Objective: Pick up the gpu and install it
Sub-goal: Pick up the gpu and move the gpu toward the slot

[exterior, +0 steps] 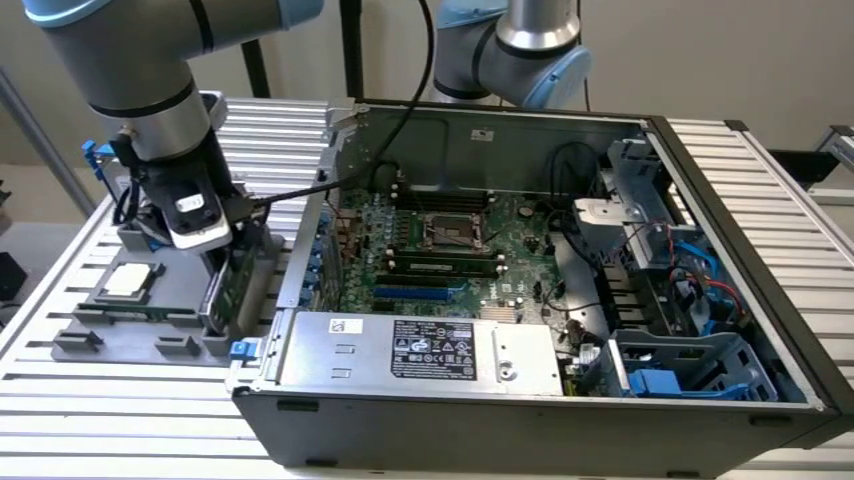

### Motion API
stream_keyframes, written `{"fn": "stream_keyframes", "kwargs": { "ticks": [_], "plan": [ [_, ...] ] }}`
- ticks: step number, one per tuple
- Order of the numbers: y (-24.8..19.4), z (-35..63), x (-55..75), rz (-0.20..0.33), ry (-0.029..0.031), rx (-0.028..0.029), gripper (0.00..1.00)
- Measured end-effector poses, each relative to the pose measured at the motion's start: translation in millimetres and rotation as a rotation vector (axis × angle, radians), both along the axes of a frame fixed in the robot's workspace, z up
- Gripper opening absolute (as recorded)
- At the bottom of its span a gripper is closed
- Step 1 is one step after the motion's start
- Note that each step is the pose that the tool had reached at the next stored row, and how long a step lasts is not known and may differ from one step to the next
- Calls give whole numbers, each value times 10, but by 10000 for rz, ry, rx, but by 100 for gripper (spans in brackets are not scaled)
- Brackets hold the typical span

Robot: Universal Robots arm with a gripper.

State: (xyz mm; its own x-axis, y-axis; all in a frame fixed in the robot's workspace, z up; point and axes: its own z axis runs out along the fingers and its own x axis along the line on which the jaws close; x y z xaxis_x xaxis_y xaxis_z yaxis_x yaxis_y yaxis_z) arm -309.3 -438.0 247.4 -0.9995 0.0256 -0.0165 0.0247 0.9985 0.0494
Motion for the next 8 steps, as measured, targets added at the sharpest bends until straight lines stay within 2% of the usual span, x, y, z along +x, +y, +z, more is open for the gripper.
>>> {"fn": "stream_keyframes", "kwargs": {
  "ticks": [8],
  "plan": [
    [0,340,1,1,15,0,0]
  ]
}}
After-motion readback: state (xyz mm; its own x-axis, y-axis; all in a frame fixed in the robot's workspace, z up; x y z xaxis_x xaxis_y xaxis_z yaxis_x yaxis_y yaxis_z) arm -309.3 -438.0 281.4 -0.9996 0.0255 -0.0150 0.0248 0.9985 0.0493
